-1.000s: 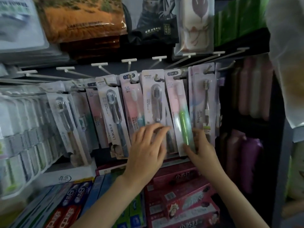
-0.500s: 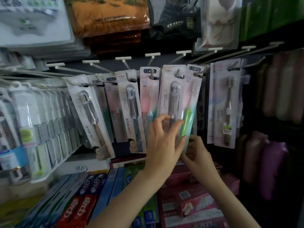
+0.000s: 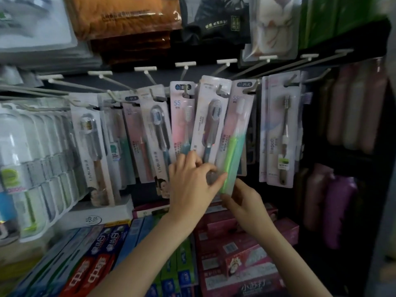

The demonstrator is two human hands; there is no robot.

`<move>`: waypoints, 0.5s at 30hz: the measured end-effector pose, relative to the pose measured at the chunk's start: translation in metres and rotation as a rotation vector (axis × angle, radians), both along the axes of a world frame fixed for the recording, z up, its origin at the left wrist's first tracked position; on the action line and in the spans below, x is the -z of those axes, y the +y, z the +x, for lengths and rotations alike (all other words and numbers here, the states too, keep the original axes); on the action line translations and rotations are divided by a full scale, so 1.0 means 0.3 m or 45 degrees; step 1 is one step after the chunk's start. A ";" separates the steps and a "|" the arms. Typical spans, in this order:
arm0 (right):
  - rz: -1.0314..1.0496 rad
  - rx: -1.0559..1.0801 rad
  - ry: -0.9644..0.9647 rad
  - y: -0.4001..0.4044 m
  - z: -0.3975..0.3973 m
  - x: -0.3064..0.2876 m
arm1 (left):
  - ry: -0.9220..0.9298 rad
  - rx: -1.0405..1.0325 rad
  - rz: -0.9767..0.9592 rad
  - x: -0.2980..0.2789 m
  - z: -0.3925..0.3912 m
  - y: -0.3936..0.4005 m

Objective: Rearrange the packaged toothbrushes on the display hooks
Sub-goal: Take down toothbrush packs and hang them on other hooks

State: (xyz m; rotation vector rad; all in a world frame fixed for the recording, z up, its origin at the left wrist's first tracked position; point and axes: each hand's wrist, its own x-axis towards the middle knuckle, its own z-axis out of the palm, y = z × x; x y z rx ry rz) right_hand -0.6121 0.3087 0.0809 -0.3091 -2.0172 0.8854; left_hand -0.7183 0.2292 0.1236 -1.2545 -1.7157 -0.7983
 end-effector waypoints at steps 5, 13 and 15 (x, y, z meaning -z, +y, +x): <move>0.056 0.072 -0.041 -0.001 -0.004 0.009 | 0.014 -0.013 -0.029 0.014 -0.007 0.009; -0.119 0.599 -0.020 0.062 0.086 0.036 | -0.272 0.248 0.305 0.000 -0.022 -0.030; -0.105 0.658 -0.093 0.069 0.099 0.028 | -0.364 0.275 0.341 -0.005 -0.029 -0.038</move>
